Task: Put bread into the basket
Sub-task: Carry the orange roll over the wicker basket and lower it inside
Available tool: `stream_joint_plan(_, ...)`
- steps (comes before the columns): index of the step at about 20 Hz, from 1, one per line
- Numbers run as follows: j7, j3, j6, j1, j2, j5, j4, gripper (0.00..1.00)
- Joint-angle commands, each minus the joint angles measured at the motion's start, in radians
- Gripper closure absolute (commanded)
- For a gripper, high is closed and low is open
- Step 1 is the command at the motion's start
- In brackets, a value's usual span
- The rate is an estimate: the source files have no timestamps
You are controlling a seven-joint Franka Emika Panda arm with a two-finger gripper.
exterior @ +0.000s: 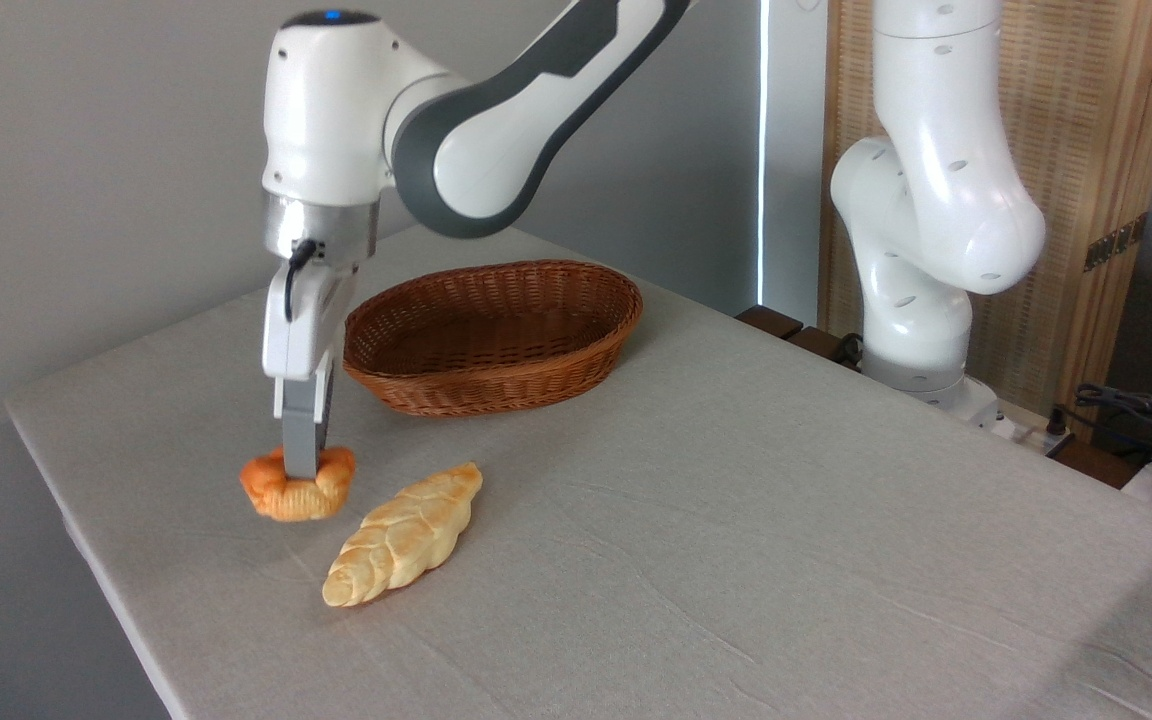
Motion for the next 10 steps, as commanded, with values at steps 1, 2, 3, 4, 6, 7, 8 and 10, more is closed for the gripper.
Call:
stream_joint_plan(1, -0.053, 0.016, -0.122, 0.003, -0.063, -0.152, 0.027, 0.86)
stream_joint_plan(2, -0.087, 0.018, -0.161, 0.005, -0.092, -0.181, 0.027, 0.86)
stream_joint_plan(3, -0.117, 0.018, -0.211, 0.006, -0.124, -0.198, 0.024, 0.86)
stream_joint_plan(4, -0.145, 0.018, -0.285, 0.006, -0.156, -0.215, 0.022, 0.86)
stream_joint_plan(6, -0.171, 0.018, -0.452, 0.005, -0.222, -0.256, 0.016, 0.86)
stream_joint_plan(7, -0.174, 0.009, -0.532, 0.002, -0.244, -0.275, 0.013, 0.85)
stream_joint_plan(8, -0.179, 0.001, -0.599, -0.006, -0.261, -0.284, -0.001, 0.85)
stream_joint_plan(10, -0.196, -0.03, -0.684, -0.033, -0.264, -0.318, -0.039, 0.81)
